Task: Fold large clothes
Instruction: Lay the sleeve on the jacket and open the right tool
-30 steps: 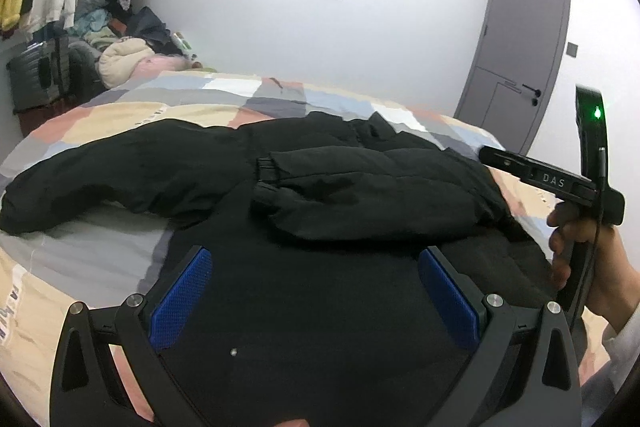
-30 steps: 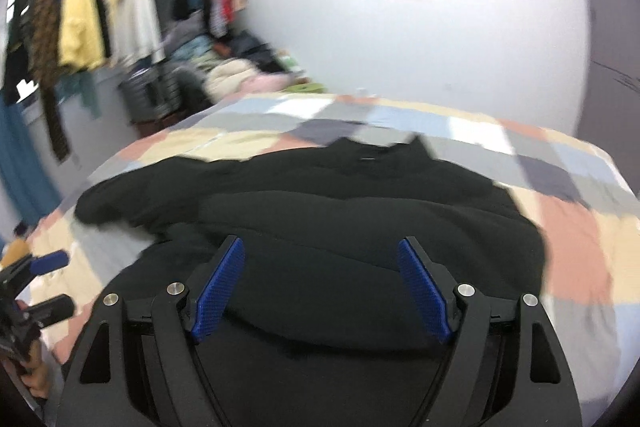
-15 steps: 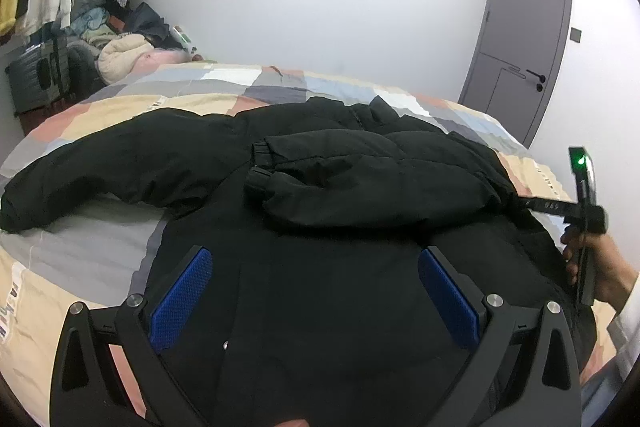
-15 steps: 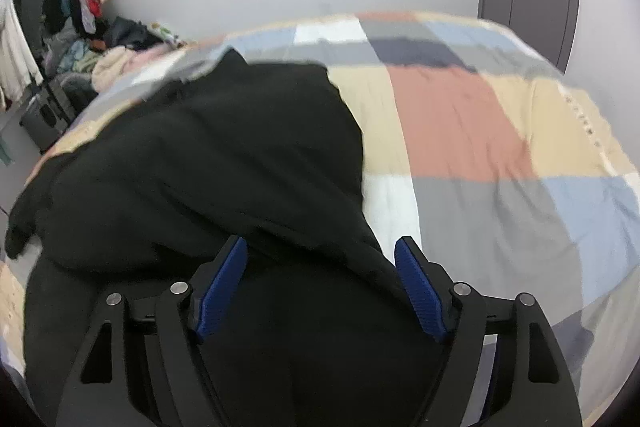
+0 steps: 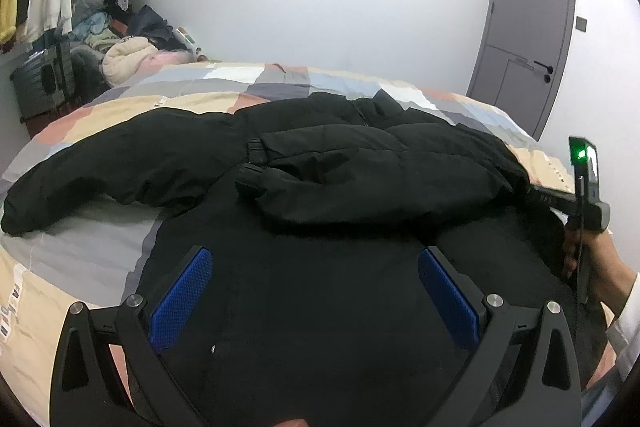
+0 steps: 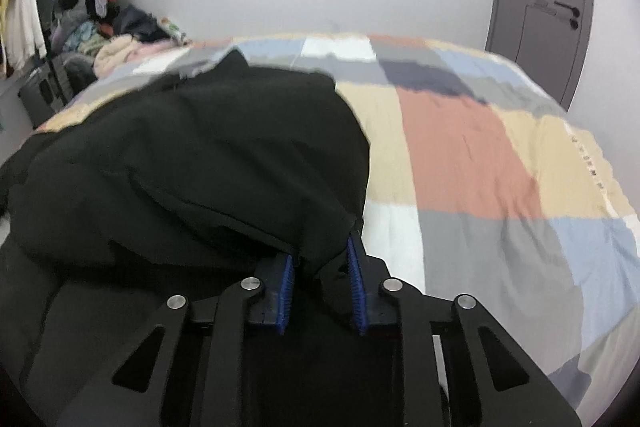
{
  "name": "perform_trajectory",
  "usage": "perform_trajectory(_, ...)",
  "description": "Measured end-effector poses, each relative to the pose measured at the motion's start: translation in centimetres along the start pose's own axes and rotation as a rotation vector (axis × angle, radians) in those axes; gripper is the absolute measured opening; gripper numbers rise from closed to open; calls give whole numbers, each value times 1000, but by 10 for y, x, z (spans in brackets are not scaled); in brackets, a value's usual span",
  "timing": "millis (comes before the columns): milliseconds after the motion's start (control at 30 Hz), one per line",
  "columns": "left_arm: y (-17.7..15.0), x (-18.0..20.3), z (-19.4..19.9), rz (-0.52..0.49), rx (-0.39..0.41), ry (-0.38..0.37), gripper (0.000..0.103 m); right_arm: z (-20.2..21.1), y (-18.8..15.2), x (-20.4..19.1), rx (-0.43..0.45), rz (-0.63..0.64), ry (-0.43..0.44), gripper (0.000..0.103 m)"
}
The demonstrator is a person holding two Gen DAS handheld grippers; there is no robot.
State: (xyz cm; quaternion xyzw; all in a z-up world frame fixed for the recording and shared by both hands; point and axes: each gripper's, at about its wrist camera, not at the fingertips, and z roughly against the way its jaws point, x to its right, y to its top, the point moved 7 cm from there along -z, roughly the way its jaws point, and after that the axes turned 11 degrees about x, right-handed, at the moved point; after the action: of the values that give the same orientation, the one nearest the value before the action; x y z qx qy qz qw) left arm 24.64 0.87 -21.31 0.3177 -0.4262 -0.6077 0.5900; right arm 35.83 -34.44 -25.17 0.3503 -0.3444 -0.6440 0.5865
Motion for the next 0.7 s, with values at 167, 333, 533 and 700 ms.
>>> perform_trajectory(167,-3,2,-2,-6,-16,-10,103,0,8,9,15,-46,-15,19)
perform_trajectory(333,-2,-1,-2,-5,-9,-7,103,2,7,17,5,-83,-38,19)
perform_trajectory(533,-3,-4,-2,-2,-8,-4,103,9,2,19,-8,-120,-29,20)
perform_trajectory(700,1,-3,3,-2,12,-11,103,34,8,10,4,-154,24,25)
